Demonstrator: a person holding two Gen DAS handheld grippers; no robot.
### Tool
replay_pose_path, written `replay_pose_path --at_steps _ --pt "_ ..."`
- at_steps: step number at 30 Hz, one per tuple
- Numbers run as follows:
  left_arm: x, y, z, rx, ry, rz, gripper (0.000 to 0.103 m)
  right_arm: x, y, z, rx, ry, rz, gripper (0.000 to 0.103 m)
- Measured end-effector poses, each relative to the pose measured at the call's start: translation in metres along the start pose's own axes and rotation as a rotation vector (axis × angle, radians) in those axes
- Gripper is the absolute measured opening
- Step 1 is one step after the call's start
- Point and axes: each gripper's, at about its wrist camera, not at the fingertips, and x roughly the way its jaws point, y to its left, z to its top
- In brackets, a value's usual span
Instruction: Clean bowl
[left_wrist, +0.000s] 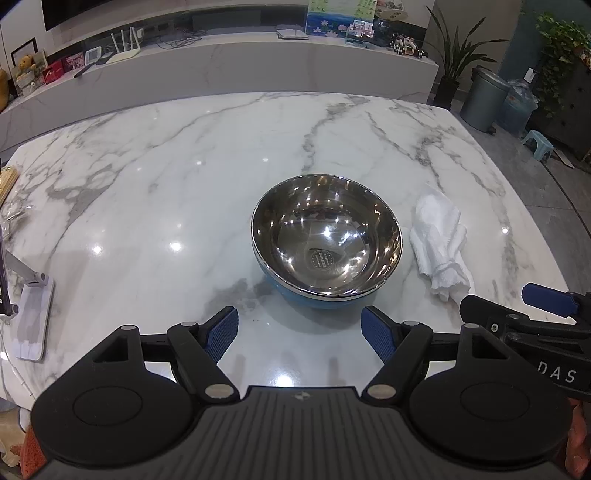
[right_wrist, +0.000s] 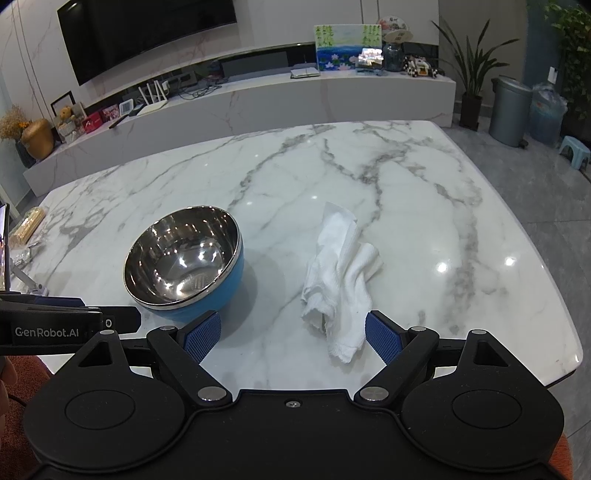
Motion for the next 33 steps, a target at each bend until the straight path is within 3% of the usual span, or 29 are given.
replay_pose_path --at_steps 33 --pt "0.003 0.01 0.011 -0.01 -0.023 -0.028 0.072 0.009 0.003 0.004 -0.022 0.012 0.001 0.084"
